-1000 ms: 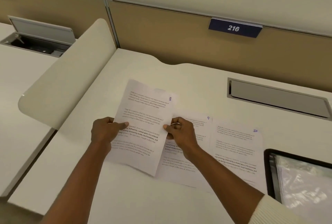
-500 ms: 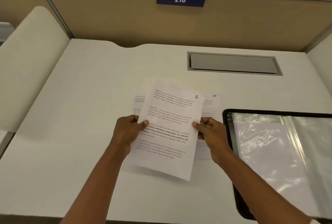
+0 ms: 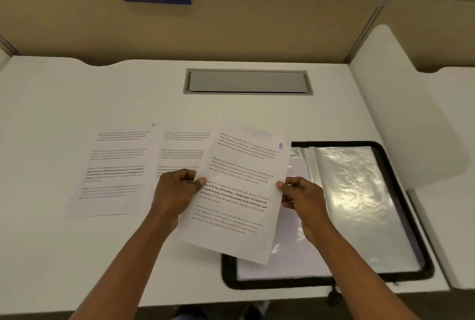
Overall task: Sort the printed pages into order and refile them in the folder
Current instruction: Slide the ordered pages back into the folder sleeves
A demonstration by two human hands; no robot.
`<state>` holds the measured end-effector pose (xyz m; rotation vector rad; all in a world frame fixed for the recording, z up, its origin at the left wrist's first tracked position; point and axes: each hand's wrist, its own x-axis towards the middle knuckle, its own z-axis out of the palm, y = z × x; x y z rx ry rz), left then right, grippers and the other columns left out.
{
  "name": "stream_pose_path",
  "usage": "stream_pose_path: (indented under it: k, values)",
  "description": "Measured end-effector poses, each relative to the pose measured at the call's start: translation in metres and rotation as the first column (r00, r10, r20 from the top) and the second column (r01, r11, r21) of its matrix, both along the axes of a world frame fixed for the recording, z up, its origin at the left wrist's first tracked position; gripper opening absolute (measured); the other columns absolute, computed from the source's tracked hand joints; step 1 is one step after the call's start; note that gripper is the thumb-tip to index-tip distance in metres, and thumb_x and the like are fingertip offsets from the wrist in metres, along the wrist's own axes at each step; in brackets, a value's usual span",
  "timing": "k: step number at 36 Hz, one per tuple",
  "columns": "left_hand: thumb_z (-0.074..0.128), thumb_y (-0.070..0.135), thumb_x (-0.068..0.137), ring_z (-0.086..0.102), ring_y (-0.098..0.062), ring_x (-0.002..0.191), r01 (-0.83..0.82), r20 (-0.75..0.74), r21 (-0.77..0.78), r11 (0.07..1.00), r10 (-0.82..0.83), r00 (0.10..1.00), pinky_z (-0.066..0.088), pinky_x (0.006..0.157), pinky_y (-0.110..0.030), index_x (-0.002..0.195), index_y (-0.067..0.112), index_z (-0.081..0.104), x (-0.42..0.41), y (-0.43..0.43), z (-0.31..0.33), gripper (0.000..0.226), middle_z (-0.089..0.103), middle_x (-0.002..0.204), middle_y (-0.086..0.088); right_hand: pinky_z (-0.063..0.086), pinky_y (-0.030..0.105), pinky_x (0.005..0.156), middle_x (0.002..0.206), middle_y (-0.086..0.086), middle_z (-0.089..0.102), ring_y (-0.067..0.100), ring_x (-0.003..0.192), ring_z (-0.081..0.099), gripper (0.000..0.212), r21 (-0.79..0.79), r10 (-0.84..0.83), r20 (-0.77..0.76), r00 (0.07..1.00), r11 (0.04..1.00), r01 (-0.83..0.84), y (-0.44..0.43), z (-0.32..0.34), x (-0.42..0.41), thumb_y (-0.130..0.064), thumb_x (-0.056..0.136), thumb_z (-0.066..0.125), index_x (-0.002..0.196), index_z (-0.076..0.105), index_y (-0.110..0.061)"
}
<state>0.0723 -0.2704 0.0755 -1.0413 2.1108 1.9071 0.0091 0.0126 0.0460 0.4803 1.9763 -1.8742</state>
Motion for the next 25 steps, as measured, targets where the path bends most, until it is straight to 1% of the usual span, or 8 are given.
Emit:
stream_pose_path:
  k: [3,5,8,12,15,19,21,25]
  values:
    - [0.083,0.015,0.091,0.080,-0.025,0.083,0.003,-0.007,-0.006,1.000,-0.003,1.000,0.064,0.082,-0.043,0.098,0.008,0.077,-0.004,0.036,-0.007,0.012,0.082,0.088,-0.005,0.060,0.035,0.074,0.097,0.014,0.080,0.022,0.076,0.071,0.024,-0.027,0.023,0.039,0.999,0.999,-0.022,0.038,0.001,-0.007,-0.016,0.088,0.083,0.108,0.073,-0.005]
    - [0.084,0.016,0.090,0.080,-0.025,0.083,0.007,-0.006,-0.012,1.000,-0.008,1.000,0.064,0.078,-0.041,0.099,0.008,0.077,-0.007,0.058,-0.008,0.014,0.081,0.088,-0.005,0.059,0.034,0.073,0.095,0.011,0.080,0.020,0.074,0.072,0.024,-0.026,0.039,0.050,0.998,0.999,-0.038,0.060,0.003,-0.013,-0.016,0.088,0.083,0.108,0.073,-0.007]
    - [0.082,0.015,0.091,0.080,-0.024,0.078,0.014,-0.014,-0.009,1.000,-0.014,1.000,0.061,0.069,-0.035,0.096,0.009,0.076,-0.010,0.085,-0.006,0.010,0.081,0.084,-0.004,0.052,0.031,0.064,0.096,0.012,0.080,0.018,0.067,0.066,0.025,-0.009,0.072,0.052,0.996,0.997,-0.072,0.086,0.005,-0.025,-0.014,0.087,0.083,0.109,0.074,-0.007]
    - [0.082,0.016,0.091,0.079,-0.025,0.080,0.042,-0.040,-0.048,0.998,-0.044,0.998,0.062,0.073,-0.036,0.095,0.012,0.077,-0.014,0.105,-0.006,0.008,0.081,0.083,-0.004,0.052,0.034,0.066,0.100,0.013,0.080,0.024,0.077,0.073,0.026,0.012,0.084,0.045,0.995,0.996,-0.085,0.108,0.009,-0.044,-0.010,0.085,0.084,0.108,0.075,-0.005]
    - [0.082,0.019,0.093,0.079,-0.024,0.080,0.090,-0.040,-0.076,0.993,-0.093,0.995,0.064,0.076,-0.040,0.099,0.013,0.077,-0.020,0.110,-0.007,0.010,0.081,0.085,-0.003,0.050,0.034,0.065,0.100,0.012,0.080,0.025,0.082,0.074,0.024,0.046,0.075,0.008,0.997,0.996,-0.075,0.118,0.016,-0.061,-0.009,0.083,0.084,0.106,0.077,-0.005]
    - [0.080,0.021,0.094,0.079,-0.020,0.077,0.156,-0.042,-0.119,0.981,-0.162,0.986,0.065,0.074,-0.041,0.100,0.015,0.076,-0.032,0.113,-0.008,0.009,0.081,0.086,0.000,0.059,0.034,0.072,0.101,0.013,0.080,0.027,0.087,0.077,0.030,0.039,0.085,-0.010,0.996,0.996,-0.084,0.130,0.031,-0.089,-0.010,0.079,0.088,0.106,0.076,-0.003]
    - [0.079,0.022,0.095,0.079,-0.016,0.075,0.190,-0.042,-0.149,0.970,-0.199,0.979,0.064,0.070,-0.037,0.098,0.016,0.076,-0.039,0.114,-0.007,0.008,0.081,0.085,0.003,0.058,0.031,0.071,0.100,0.013,0.079,0.024,0.086,0.076,0.033,0.093,0.130,-0.013,0.991,0.987,-0.128,0.135,0.038,-0.102,-0.012,0.077,0.089,0.105,0.075,-0.002]
    - [0.078,0.023,0.096,0.078,-0.013,0.074,0.239,-0.047,-0.178,0.954,-0.251,0.967,0.063,0.068,-0.034,0.095,0.018,0.075,-0.054,0.116,-0.010,0.006,0.080,0.085,0.005,0.059,0.036,0.077,0.088,0.009,0.078,0.023,0.083,0.075,0.031,0.231,0.306,-0.027,0.952,0.928,-0.292,0.146,0.054,-0.127,-0.009,0.077,0.090,0.104,0.077,-0.008]
